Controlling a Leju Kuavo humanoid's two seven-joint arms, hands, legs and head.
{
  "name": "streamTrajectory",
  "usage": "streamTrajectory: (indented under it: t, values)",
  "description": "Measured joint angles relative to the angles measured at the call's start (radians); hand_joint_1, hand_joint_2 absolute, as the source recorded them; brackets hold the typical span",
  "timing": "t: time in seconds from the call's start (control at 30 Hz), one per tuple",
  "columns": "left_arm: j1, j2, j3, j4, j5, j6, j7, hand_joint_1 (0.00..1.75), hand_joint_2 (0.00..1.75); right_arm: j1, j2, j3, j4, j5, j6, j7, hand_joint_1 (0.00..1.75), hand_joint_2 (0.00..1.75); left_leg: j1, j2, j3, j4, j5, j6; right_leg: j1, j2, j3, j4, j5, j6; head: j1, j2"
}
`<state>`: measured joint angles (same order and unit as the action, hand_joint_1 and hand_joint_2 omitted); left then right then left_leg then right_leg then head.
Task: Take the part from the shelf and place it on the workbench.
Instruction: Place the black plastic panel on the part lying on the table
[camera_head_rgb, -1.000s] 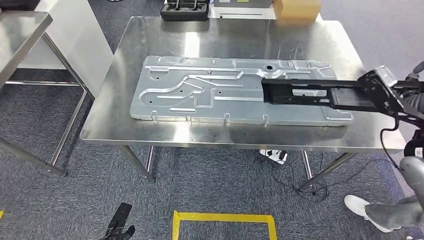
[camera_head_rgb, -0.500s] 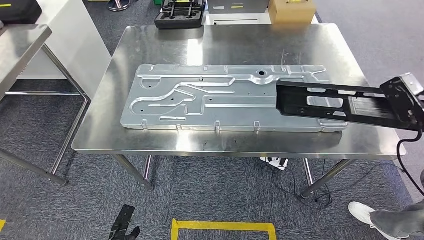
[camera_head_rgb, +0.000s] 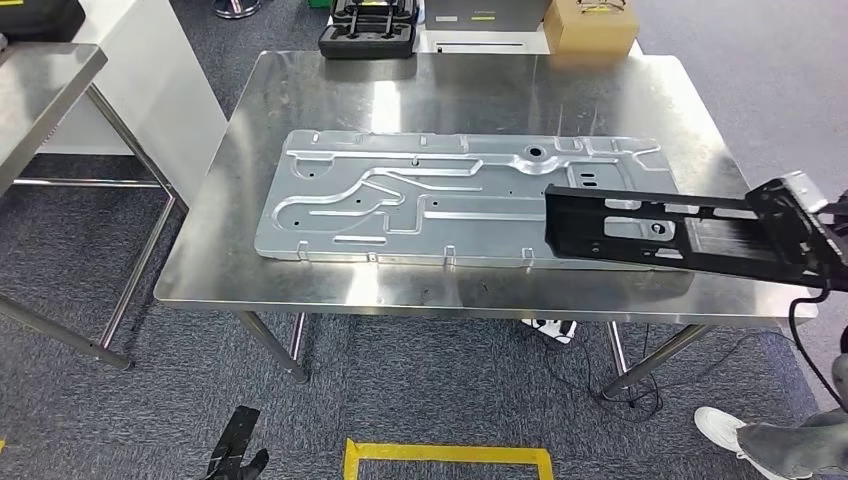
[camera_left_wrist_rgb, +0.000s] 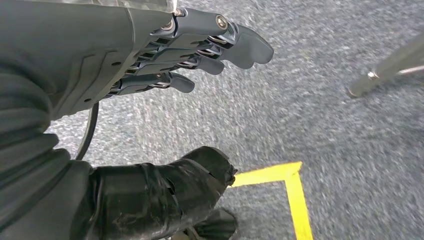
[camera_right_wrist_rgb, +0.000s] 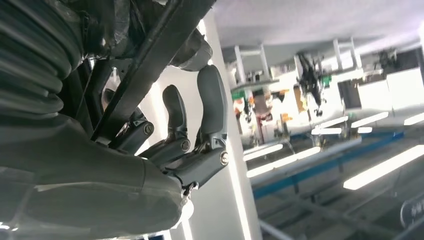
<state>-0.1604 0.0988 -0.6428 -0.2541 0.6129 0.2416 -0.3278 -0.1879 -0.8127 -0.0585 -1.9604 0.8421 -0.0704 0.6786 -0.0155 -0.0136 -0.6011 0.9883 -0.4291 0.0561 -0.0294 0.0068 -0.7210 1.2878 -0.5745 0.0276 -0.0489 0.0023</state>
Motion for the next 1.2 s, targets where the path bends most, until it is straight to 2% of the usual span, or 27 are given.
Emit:
streamTrajectory:
  t: [0.03,0.13,0.17,0.2,0.27,0.33,0.4,0.47,0.5,0.53,0.57,0.6,0.67,0.7,0.77,0.83,0.87,0.9,0.97,1.0,1.03,1.07,1.1,1.13,1.17,1.2]
  values:
    - [0.0,0.0,0.0,0.0,-0.002,-0.001,0.004,0.0,1.75,-0.005,0.005,0.013,0.0,0.005,0.0,-0.006,1.75,1.75,0.001,0.0,-0.001,0.003,-0.002,-0.002,-0.004,-0.001,0.0,-0.004,0.014,0.004,0.0,0.0]
    - [-0.004,0.001,0.0,0.0,-0.01,-0.002,0.018,0.0,1.75,-0.048,0.02,0.066,0.001,0.054,0.005,-0.034,1.75,1.75,0.007,-0.002,-0.01,0.033,-0.017,-0.019,-0.016,-0.001,0.077,-0.16,0.092,0.02,0.001,0.0]
    - [-0.007,0.003,0.0,0.0,-0.013,-0.002,0.02,0.0,1.75,-0.066,0.025,0.083,0.002,0.074,0.009,-0.04,1.75,1.75,0.007,-0.004,-0.016,0.045,-0.023,-0.026,-0.016,0.001,0.096,-0.197,0.102,0.018,0.001,0.0]
    - [-0.01,0.005,0.0,0.0,-0.014,-0.002,0.022,0.0,1.75,-0.081,0.031,0.099,0.004,0.09,0.013,-0.044,1.75,1.75,0.007,-0.005,-0.022,0.054,-0.025,-0.032,-0.014,0.003,0.101,-0.21,0.1,0.013,0.0,0.0]
    - [-0.014,0.005,0.0,0.0,-0.016,-0.003,0.023,0.0,1.75,-0.103,0.041,0.128,0.009,0.11,0.016,-0.05,1.75,1.75,0.007,-0.009,-0.03,0.057,-0.023,-0.04,-0.01,0.003,0.096,-0.207,0.102,-0.006,-0.001,0.0]
    - [-0.015,0.005,0.0,0.0,-0.018,-0.004,0.022,0.0,1.75,-0.132,0.048,0.158,0.013,0.146,0.021,-0.068,1.75,1.75,0.01,-0.007,-0.042,0.076,-0.037,-0.05,-0.008,0.002,0.094,-0.209,0.107,-0.018,-0.002,0.0]
    - [-0.021,0.005,0.0,0.0,-0.022,-0.01,0.023,0.0,1.75,-0.177,0.052,0.196,0.018,0.218,0.033,-0.096,1.75,1.75,0.012,-0.003,-0.081,0.16,-0.083,-0.057,-0.006,0.002,0.092,-0.211,0.11,-0.027,-0.003,0.0]
    - [-0.029,0.005,0.0,0.0,-0.031,-0.017,0.031,0.0,1.75,-0.233,0.057,0.243,0.03,0.311,0.046,-0.125,1.75,1.75,0.011,-0.002,-0.14,0.28,-0.129,-0.058,0.0,0.002,0.091,-0.211,0.112,-0.031,-0.004,0.0]
    - [-0.033,0.005,0.0,0.0,-0.036,-0.02,0.037,0.0,1.75,-0.261,0.062,0.268,0.038,0.356,0.05,-0.139,1.75,1.75,0.01,-0.002,-0.161,0.316,-0.133,-0.054,0.003,0.002,0.091,-0.211,0.112,-0.033,-0.004,0.0]
    - [-0.036,0.005,0.0,0.0,-0.042,-0.021,0.043,0.0,1.75,-0.287,0.067,0.293,0.046,0.395,0.053,-0.151,1.75,1.75,0.007,-0.002,-0.165,0.318,-0.121,-0.047,0.007,0.002,0.091,-0.211,0.112,-0.034,-0.004,0.0]
    - [-0.039,0.005,0.0,-0.001,-0.046,-0.02,0.049,0.0,1.75,-0.312,0.072,0.315,0.055,0.427,0.057,-0.16,1.75,1.75,0.002,-0.002,-0.151,0.282,-0.093,-0.039,0.009,0.002,0.091,-0.211,0.112,-0.035,-0.003,0.0]
    - [-0.042,0.005,0.0,-0.001,-0.049,-0.019,0.053,0.0,1.75,-0.334,0.076,0.333,0.063,0.448,0.061,-0.165,1.75,1.75,-0.006,-0.002,-0.121,0.218,-0.057,-0.028,0.011,0.002,0.092,-0.211,0.112,-0.036,-0.003,0.0]
    - [-0.048,0.009,0.0,-0.001,-0.053,-0.016,0.059,0.0,1.75,-0.367,0.081,0.363,0.076,0.47,0.069,-0.17,1.75,1.75,-0.022,-0.001,-0.06,0.092,-0.013,-0.009,0.011,0.0,0.092,-0.214,0.112,-0.036,-0.003,0.0]
    - [-0.051,0.011,0.0,-0.001,-0.054,-0.015,0.06,0.0,1.75,-0.377,0.082,0.375,0.082,0.474,0.072,-0.17,1.75,1.75,-0.028,-0.001,-0.043,0.057,-0.006,-0.002,0.009,-0.001,0.092,-0.217,0.113,-0.034,-0.003,0.0]
    - [-0.053,0.015,0.0,-0.001,-0.055,-0.012,0.063,0.0,1.75,-0.39,0.084,0.394,0.092,0.479,0.075,-0.17,1.75,1.75,-0.034,-0.001,-0.034,0.036,-0.004,0.004,0.006,-0.002,0.093,-0.225,0.116,-0.028,-0.004,0.0]
    - [-0.051,0.017,0.0,-0.002,-0.056,-0.009,0.064,0.0,1.75,-0.397,0.084,0.404,0.099,0.48,0.078,-0.168,1.75,1.75,-0.028,0.001,-0.016,0.004,0.008,0.008,0.006,-0.003,0.093,-0.225,0.113,-0.022,-0.004,0.0]
    - [-0.051,0.017,0.0,-0.002,-0.057,-0.008,0.064,0.0,1.75,-0.401,0.083,0.407,0.101,0.479,0.081,-0.167,1.75,1.75,-0.025,0.003,-0.004,-0.015,0.015,0.009,0.009,-0.003,0.087,-0.208,0.102,-0.021,-0.003,0.0]
    - [-0.05,0.017,0.0,-0.002,-0.058,-0.008,0.065,0.0,1.75,-0.403,0.082,0.408,0.103,0.477,0.084,-0.164,1.75,1.75,-0.022,0.005,0.006,-0.028,0.019,0.01,0.011,-0.003,0.069,-0.169,0.082,-0.02,-0.003,0.0]
    - [-0.049,0.016,0.0,-0.003,-0.059,-0.007,0.065,0.0,1.75,-0.405,0.08,0.408,0.106,0.465,0.089,-0.156,1.75,1.75,-0.021,0.006,0.013,-0.03,0.015,0.013,0.01,-0.002,0.01,-0.056,0.038,-0.015,-0.002,0.0]
    - [-0.047,0.014,0.0,-0.003,-0.059,-0.007,0.065,0.0,1.75,-0.404,0.078,0.408,0.107,0.455,0.089,-0.151,1.75,1.75,-0.019,0.006,0.014,-0.026,0.01,0.012,0.007,-0.002,-0.016,-0.013,0.029,-0.009,-0.002,0.0]
    - [-0.045,0.013,0.0,-0.003,-0.059,-0.007,0.065,0.0,1.75,-0.402,0.076,0.407,0.108,0.446,0.088,-0.147,1.75,1.75,-0.017,0.006,0.014,-0.019,0.004,0.011,0.004,-0.002,-0.028,-0.001,0.038,-0.003,-0.002,0.0]
    - [-0.044,0.011,0.0,-0.003,-0.059,-0.007,0.064,0.0,1.75,-0.401,0.072,0.403,0.108,0.436,0.088,-0.143,1.75,1.75,-0.013,0.006,0.014,-0.01,-0.004,0.008,-0.001,-0.003,-0.022,-0.025,0.062,0.004,-0.002,0.0]
    - [-0.042,0.01,0.0,-0.003,-0.059,-0.007,0.064,0.0,1.75,-0.401,0.068,0.398,0.108,0.427,0.088,-0.14,1.75,1.75,-0.007,0.005,0.014,0.004,-0.015,0.002,-0.007,-0.004,0.001,-0.079,0.097,0.013,-0.002,0.0]
    - [-0.041,0.01,0.0,-0.003,-0.058,-0.006,0.063,0.0,1.75,-0.401,0.064,0.391,0.109,0.419,0.089,-0.137,1.75,1.75,-0.003,0.004,0.012,0.019,-0.027,-0.005,-0.01,-0.003,0.025,-0.131,0.118,0.022,-0.001,0.0]
    - [-0.04,0.011,0.0,-0.003,-0.058,-0.006,0.063,0.0,1.75,-0.402,0.059,0.383,0.108,0.412,0.091,-0.134,1.75,1.75,-0.001,0.004,0.008,0.037,-0.041,-0.013,-0.011,-0.002,0.046,-0.174,0.13,0.025,0.002,0.0]
    - [-0.038,0.012,0.0,-0.003,-0.057,-0.005,0.061,0.0,1.75,-0.402,0.053,0.376,0.107,0.406,0.093,-0.133,1.75,1.75,0.0,0.003,0.004,0.051,-0.051,-0.02,-0.011,0.001,0.058,-0.196,0.131,0.021,0.003,0.0]
